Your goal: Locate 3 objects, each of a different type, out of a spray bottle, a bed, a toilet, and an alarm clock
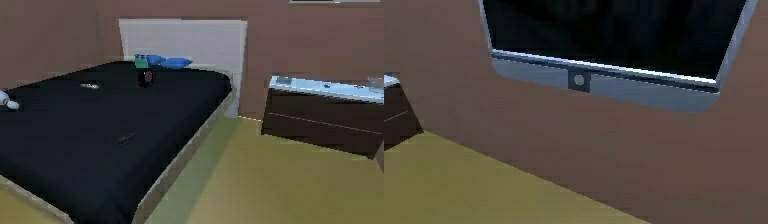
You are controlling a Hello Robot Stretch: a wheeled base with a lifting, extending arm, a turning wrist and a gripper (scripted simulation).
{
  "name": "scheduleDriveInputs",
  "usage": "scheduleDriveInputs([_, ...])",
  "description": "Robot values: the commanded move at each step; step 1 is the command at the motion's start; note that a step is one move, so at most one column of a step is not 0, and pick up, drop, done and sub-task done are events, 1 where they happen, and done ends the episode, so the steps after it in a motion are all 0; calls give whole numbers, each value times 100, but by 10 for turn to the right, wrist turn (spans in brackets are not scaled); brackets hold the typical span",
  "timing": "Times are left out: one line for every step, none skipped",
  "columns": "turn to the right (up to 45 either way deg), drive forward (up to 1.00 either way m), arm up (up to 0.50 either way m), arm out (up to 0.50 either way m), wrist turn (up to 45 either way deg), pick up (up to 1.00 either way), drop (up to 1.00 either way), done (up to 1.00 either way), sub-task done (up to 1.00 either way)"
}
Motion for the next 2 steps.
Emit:
scheduleDriveInputs([-180, 0, 0, 0, 0, 0, 0, 0, 0])
scheduleDriveInputs([0, 0, 0, 0, 0, 0, 0, 100, 0])
